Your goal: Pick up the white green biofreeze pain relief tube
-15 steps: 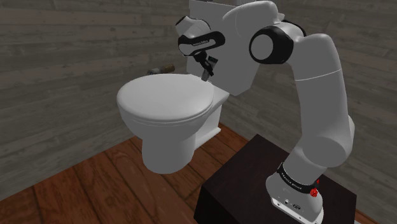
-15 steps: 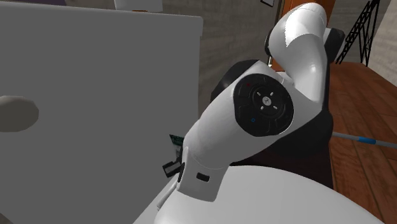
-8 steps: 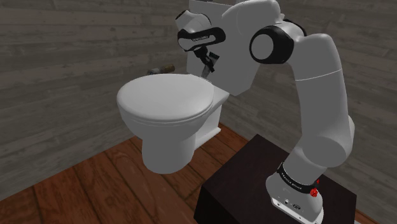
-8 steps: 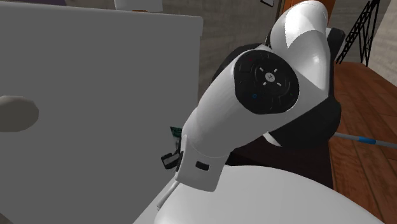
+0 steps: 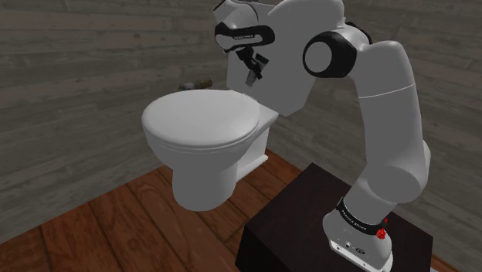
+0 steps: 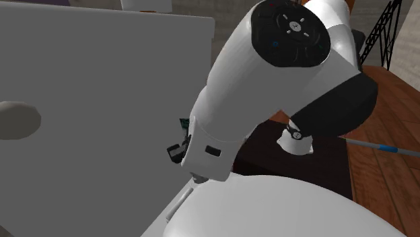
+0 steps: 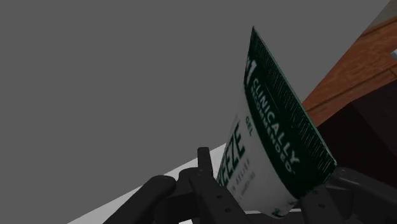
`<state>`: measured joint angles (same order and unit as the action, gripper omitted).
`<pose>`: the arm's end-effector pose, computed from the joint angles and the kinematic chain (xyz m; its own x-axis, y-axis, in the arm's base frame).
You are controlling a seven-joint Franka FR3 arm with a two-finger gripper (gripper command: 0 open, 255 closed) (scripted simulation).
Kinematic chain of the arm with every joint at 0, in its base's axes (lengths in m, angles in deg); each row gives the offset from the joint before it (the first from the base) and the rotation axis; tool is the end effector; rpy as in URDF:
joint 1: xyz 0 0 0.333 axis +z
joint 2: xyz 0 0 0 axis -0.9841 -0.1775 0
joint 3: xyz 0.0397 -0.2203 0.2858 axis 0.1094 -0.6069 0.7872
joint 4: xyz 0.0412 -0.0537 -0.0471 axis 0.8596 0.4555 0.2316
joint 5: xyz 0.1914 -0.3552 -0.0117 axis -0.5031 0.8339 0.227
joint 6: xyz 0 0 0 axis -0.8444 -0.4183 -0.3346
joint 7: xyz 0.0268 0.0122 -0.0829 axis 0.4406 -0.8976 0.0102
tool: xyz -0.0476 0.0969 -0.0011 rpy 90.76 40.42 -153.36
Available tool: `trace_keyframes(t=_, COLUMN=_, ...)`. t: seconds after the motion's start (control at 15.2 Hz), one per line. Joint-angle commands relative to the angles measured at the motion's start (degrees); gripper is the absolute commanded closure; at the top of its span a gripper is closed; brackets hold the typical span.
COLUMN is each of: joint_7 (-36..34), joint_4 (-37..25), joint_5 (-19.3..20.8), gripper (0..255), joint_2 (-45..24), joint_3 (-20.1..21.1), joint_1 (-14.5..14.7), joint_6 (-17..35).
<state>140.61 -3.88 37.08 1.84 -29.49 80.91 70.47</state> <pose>0.7374 -0.1102 0.4867 0.2902 0.7342 -0.6138 0.9162 -0.3983 -0.0434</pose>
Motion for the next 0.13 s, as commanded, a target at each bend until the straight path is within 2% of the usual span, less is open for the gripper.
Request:
trace_keyframes(t=0.0, joint_7=0.57, joint_4=-1.44, joint_5=0.08, gripper=255, joint_2=-0.27, joint_3=-0.19, joint_1=-0.10, joint_6=-0.93)
trace_keyframes(t=0.07, joint_7=0.57, joint_4=-1.43, joint_5=0.08, gripper=255, joint_2=-0.27, joint_3=-0.19, joint_1=-0.10, joint_6=-0.92)
